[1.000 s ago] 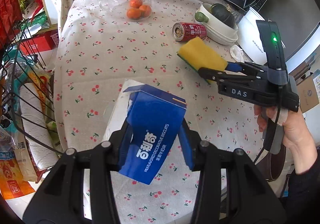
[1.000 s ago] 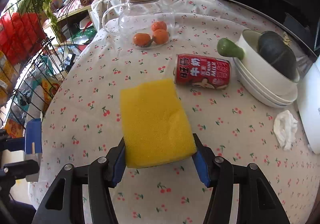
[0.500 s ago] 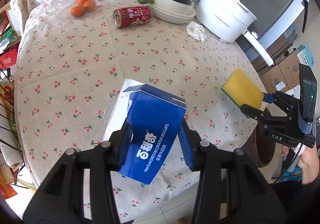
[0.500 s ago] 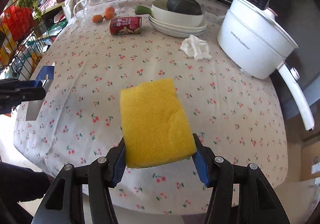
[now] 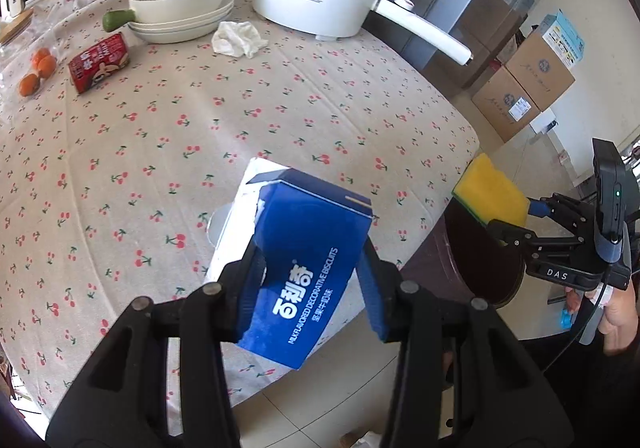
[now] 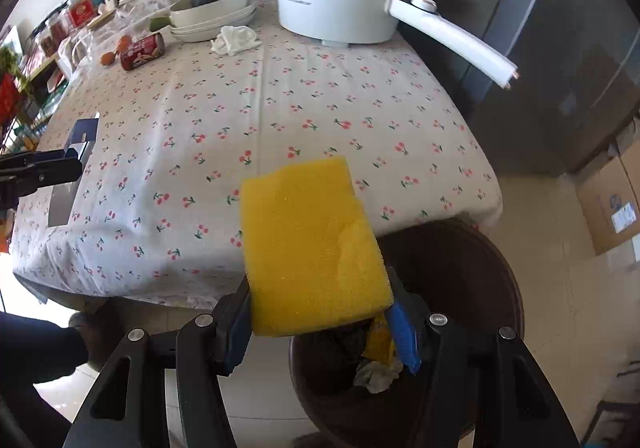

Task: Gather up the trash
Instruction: 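Carry the blue box and yellow sponge over the bin and open both tools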

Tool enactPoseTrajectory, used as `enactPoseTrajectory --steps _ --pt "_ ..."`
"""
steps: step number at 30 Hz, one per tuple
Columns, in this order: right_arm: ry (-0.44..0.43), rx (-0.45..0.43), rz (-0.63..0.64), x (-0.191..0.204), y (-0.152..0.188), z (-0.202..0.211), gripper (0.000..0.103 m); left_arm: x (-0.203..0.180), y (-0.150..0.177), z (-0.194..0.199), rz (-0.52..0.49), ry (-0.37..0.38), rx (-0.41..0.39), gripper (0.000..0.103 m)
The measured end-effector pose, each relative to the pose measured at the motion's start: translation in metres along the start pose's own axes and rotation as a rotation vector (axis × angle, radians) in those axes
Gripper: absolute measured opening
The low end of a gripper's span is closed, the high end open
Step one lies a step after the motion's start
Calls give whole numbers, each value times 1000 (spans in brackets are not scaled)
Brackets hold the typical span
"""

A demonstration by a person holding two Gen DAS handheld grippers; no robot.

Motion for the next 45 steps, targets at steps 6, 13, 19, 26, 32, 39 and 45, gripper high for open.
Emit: enactPoseTrajectory --steps 6,13,19,26,32,39,45 --pt "-21 -23 -104 -43 23 12 60 -60 0 -29 -105 64 36 47" --pt "25 24 -198 -104 63 7 60 -149 9 -59 -273 206 70 47" --pt "36 33 -244 -131 87 11 61 -206 16 -85 -360 292 96 47" --pt "42 40 -271 -148 100 13 61 -232 15 -110 -376 306 102 47" --pt "43 39 -284 -153 104 16 61 -229 9 -108 -353 287 82 71" --pt "41 46 -275 -147 100 12 61 -207 -2 -91 -343 207 45 90" --pt "22 47 -253 -135 88 9 63 -175 -6 -72 -300 151 18 100"
Point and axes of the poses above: each gripper's, at about its wrist camera, not at the fingertips, and z roughly against the way its jaws point, x to its left, y to its underside, the point moved 6 cm from there along -z, roughly the way its jaws point, and after that the axes turned 3 degrees about -x, right-handed, at the moved point
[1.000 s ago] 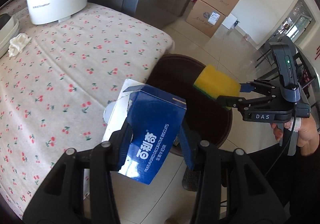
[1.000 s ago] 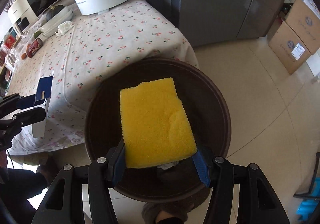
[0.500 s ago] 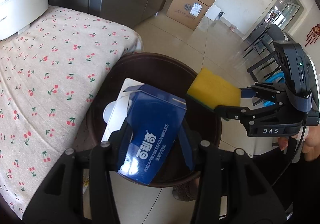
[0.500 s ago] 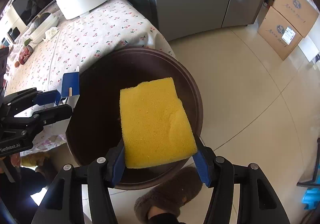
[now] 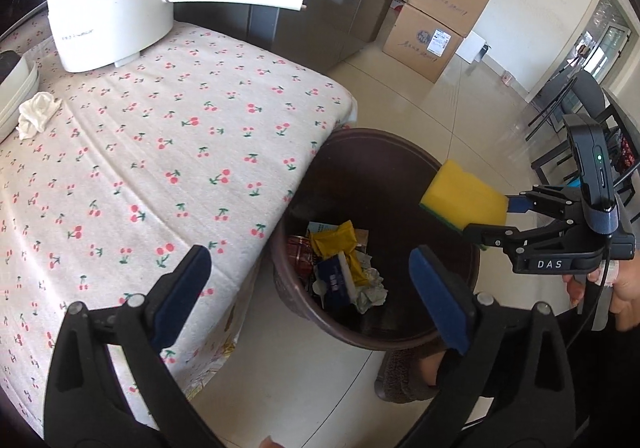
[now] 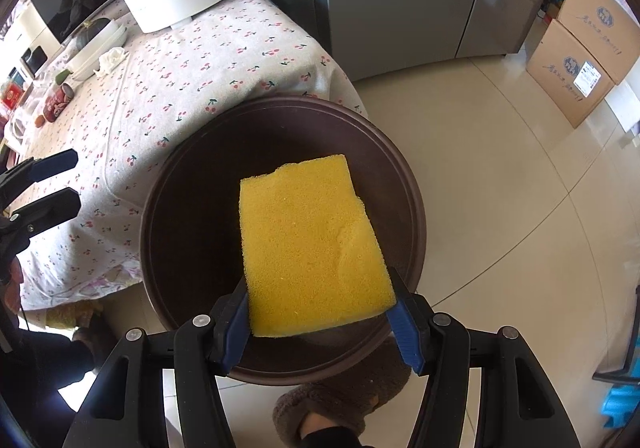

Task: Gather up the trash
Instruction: 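Carry the blue box and yellow sponge over the bin and open both tools, then grasp the red milk can with the left tool while the right tool grasps the white tissue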

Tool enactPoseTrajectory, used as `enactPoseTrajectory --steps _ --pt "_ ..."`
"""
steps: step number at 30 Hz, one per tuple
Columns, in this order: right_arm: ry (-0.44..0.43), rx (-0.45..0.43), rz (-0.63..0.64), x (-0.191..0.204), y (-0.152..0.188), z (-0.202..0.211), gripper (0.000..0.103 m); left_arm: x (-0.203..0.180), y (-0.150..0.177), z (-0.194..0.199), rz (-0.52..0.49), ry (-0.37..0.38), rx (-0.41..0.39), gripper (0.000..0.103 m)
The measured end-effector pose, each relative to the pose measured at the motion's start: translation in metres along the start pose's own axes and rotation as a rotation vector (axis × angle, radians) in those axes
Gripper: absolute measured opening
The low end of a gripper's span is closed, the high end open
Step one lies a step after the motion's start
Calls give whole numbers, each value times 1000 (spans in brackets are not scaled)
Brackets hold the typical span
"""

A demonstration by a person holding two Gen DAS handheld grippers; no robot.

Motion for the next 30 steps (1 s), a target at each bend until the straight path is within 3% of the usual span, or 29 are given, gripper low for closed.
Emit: enactPoseTrajectory --steps 2,4,6,19,30 --pt "-12 -1 -13 5 -3 -1 67 10 2 9 10 -19 -8 101" --pt "-14 -9 -15 12 -7 1 78 21 5 19 20 -37 -16 102" --pt "-9 -18 0 20 -10 3 80 33 9 30 34 -53 -22 102" --pt "-76 -47 50 93 -42 13 82 138 34 98 248 -192 -64 102" --pt "-148 -68 134 192 -106 2 84 279 54 148 510 -373 -112 102"
Point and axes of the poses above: each gripper's, at about its wrist camera, not at the fingertips, and z roughly against the way its jaws point, x to its left, y to its underside, the point moved 6 cm from there along -z, roughly the way its jaws point, and after that the axes turned 3 degrees about -x, right-handed, at the moved point
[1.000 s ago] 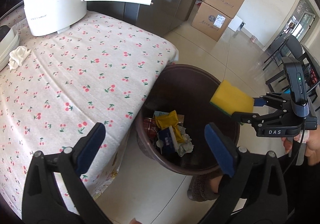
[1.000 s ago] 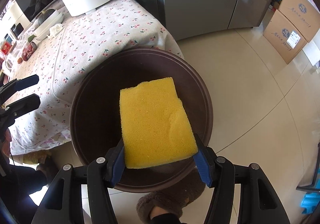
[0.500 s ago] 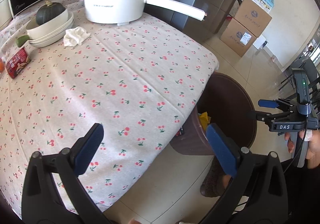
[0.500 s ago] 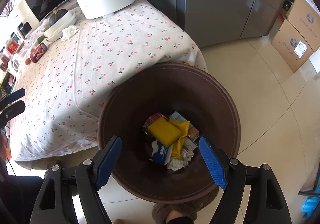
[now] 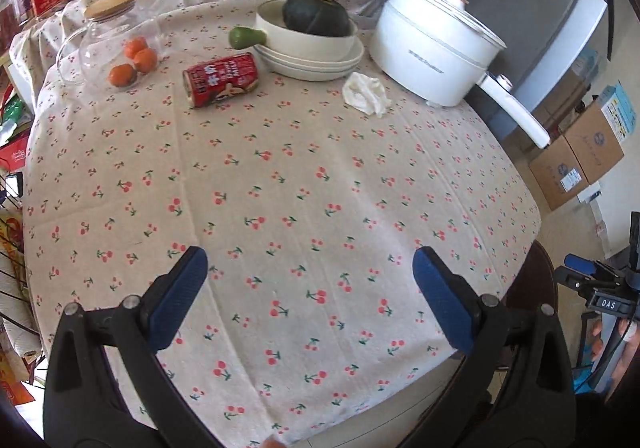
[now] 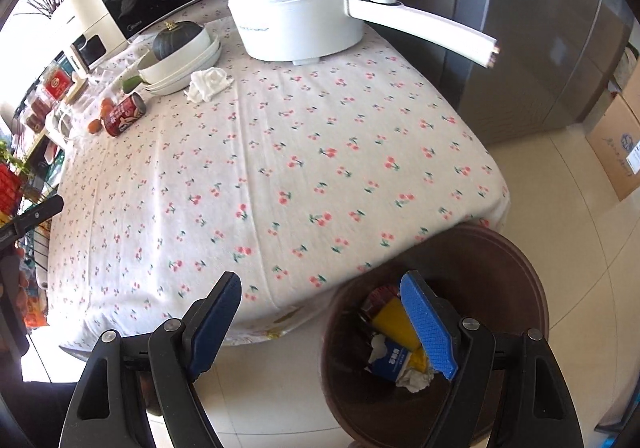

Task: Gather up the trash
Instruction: 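Grasp the red milk can with the left tool while the right tool grasps the white tissue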

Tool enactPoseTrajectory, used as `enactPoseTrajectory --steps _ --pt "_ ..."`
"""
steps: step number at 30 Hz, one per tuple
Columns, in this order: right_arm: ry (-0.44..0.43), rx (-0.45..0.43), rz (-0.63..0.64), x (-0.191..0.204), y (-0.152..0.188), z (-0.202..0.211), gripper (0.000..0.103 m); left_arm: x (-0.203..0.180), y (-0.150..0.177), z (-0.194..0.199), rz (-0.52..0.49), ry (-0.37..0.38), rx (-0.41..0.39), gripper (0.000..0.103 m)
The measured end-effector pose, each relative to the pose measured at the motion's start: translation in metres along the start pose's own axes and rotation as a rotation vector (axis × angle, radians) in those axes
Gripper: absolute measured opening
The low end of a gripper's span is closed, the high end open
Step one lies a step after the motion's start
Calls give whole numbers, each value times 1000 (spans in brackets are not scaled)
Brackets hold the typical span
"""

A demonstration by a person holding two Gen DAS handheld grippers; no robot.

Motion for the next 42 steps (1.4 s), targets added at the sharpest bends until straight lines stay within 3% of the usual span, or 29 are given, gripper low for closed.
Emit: enactPoseTrajectory --steps 4,7,12,18,26,32,38,41,42 --pt "-37 -5 46 33 -31 -22 84 36 -35 -19 -39 -105 -26 102" --pt "-40 -6 102 55 -55 -41 84 55 -62 -36 -99 -141 -47 102" --pt "-42 -6 206 90 -92 -91 84 60 -95 -68 -221 -121 -55 102" --pt "-76 -39 245 126 -140 -149 84 58 -126 -100 -339 -78 -67 102" --pt "-54 -87 373 167 -183 -200 84 58 -143 -132 -473 -48 -21 101" --pt "-37 -91 374 172 -200 -224 83 59 -143 -150 -476 -27 17 89" --pt "-81 -116 353 177 -206 -238 79 61 -144 -152 -396 7 24 75" --pt "-92 -121 345 180 -204 -234 63 65 -143 -150 -307 10 26 70" --pt "-94 -117 341 179 -202 -231 53 66 -140 -148 -276 16 29 67"
Point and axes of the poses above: each gripper's, at about its wrist camera, not at the fingertips, and z roughly against the way its jaws point, x to its left, y to its underside, the point moved 6 cm from there along -z, roughly the way its jaws point, and after that the axes turned 3 degrees about -x, right-handed, at the moved point
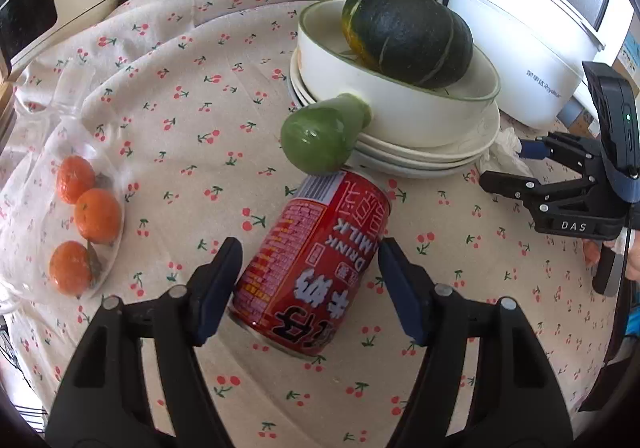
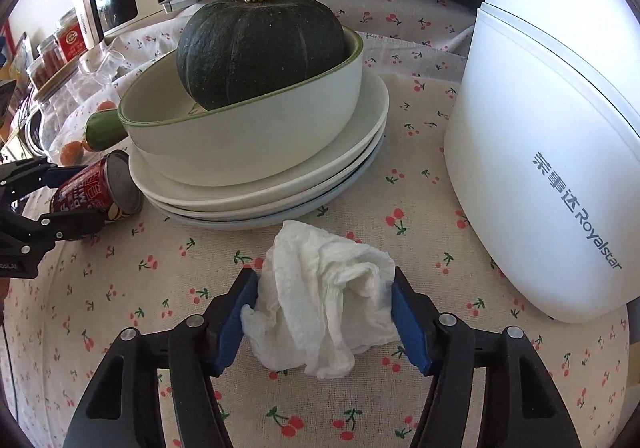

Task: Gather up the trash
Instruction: 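Grasp the red milk can with the left tool while the right tool grasps the white tissue, then carry the red can and white tissue over the brown bin and open both tools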

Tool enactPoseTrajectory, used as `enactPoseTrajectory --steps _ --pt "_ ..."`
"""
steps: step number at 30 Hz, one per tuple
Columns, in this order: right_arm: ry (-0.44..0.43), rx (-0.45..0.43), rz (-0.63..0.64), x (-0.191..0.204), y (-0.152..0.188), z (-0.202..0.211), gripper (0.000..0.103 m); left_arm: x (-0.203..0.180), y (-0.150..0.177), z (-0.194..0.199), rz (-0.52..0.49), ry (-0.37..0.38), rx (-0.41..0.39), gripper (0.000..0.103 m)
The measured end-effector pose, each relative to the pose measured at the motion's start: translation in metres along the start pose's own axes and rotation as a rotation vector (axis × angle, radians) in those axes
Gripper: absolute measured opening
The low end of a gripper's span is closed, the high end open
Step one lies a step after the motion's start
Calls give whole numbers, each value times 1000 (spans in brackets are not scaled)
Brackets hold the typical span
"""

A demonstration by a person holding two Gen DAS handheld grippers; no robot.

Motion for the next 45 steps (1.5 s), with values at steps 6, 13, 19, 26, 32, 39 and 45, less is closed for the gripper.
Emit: enactPoseTrajectory --steps 6,13,19,26,32,39,45 --pt "-33 46 -26 6 24 27 17 -18 27 16 122 24 60 58" --pt "-55 51 -18 16 76 88 16 -56 66 43 153 17 113 57" --pt "-58 66 -10 12 129 146 16 -85 107 64 194 5 186 56" --pt "-63 53 -59 8 172 189 16 -98 121 60 186 -18 215 54" --pt "-61 43 -82 3 198 219 16 -107 128 63 216 -26 197 54" --pt "-51 -20 -146 -22 221 265 16 -136 128 96 220 32 123 54" --pt "-26 -79 -238 -47 245 303 16 -177 137 114 233 149 95 54"
Point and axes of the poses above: each gripper's, at about its wrist camera, not at the fingertips, and z roughly against the way its jaws point, x to its left, y to its underside, the point moved 6 cm from there along -z, roughly the way its jaws point, and after that the axes turned 3 degrees about -x, right-handed, at the moved point
